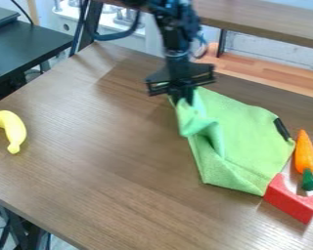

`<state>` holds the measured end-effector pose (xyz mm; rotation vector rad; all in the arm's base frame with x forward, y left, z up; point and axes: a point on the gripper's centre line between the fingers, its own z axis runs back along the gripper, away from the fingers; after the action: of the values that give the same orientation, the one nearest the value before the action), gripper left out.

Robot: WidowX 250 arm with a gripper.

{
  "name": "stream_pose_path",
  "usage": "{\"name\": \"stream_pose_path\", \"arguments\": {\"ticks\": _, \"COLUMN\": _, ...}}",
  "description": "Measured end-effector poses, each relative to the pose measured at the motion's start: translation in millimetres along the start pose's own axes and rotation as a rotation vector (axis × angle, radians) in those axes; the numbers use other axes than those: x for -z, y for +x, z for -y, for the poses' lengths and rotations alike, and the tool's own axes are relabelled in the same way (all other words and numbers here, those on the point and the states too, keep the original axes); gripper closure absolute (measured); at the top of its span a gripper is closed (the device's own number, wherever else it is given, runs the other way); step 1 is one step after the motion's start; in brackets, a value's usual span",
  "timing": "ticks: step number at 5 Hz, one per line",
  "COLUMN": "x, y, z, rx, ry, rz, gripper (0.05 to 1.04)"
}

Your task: Unfold the cloth from the top right to bottom left

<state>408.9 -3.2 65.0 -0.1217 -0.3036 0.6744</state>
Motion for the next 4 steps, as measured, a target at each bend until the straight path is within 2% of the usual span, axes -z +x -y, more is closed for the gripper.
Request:
{"name": "stream_pose_path", "arguments": {"ticks": 1, "x": 7.6, "y": 1.3, "z": -27.2, "rx": 0.019, "ry": 0.025, "rz": 0.012, "gripper": 1.001}}
{"name": "stream_pose_path", "arguments": {"ticks": 3, "x": -4.3, "y": 14.3, "z": -76.0, "rx": -0.003, "ry": 0.011, "rz": 0.001, "gripper": 1.001}}
{"name": "stream_pose_path", "arguments": {"ticks": 4, "x": -11.5, "y": 12.7, "z": -86.9, "rx": -0.004, "ry": 0.002, "rz": -0.023, "gripper": 1.001}}
